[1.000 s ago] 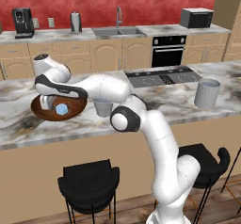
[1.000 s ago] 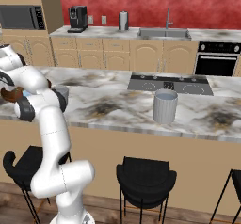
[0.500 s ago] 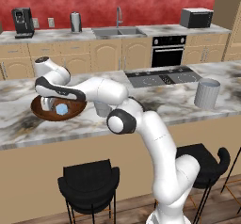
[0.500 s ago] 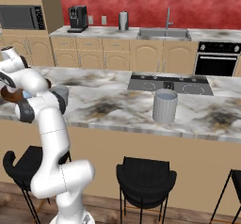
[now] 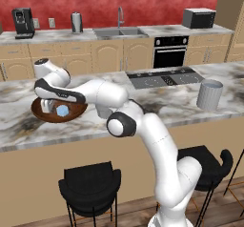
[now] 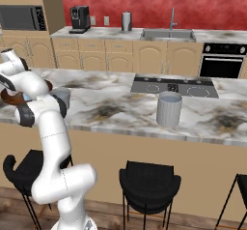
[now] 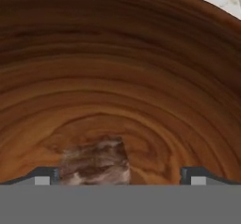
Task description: There are four ice cubes in the ice bowl. Place two ice cubes in each glass of water.
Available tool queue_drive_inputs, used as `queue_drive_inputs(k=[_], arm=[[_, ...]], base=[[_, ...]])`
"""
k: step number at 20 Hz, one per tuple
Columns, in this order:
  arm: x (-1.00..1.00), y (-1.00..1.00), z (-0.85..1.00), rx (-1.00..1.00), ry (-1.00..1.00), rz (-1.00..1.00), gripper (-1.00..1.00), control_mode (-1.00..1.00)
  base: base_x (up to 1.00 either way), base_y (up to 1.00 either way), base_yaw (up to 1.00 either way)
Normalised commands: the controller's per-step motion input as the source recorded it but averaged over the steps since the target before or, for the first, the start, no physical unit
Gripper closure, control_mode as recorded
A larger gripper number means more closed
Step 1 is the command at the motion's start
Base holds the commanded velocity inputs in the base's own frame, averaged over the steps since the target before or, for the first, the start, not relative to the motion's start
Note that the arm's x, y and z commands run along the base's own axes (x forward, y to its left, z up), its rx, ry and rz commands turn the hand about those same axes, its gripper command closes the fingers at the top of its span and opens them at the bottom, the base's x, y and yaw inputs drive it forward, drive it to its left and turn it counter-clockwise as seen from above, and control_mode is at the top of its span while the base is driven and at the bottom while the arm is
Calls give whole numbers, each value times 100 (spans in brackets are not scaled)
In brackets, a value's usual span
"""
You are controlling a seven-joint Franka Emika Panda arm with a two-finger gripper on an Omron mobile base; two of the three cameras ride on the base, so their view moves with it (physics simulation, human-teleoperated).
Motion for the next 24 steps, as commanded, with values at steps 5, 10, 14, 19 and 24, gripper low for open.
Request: queue_drive_inputs(k=[5,10,14,19,24], arm=[[0,7,-33,1,0,0,-100,-100],[2,1,-31,0,0,0,-100,-100],[0,1,-25,0,0,0,100,-100],[-2,0,-43,0,0,0,100,-100],[-22,-15,-44,0,0,-3,100,-100]], base=[[0,0,0],[0,0,0],[0,0,0],[0,0,0],[0,0,0]])
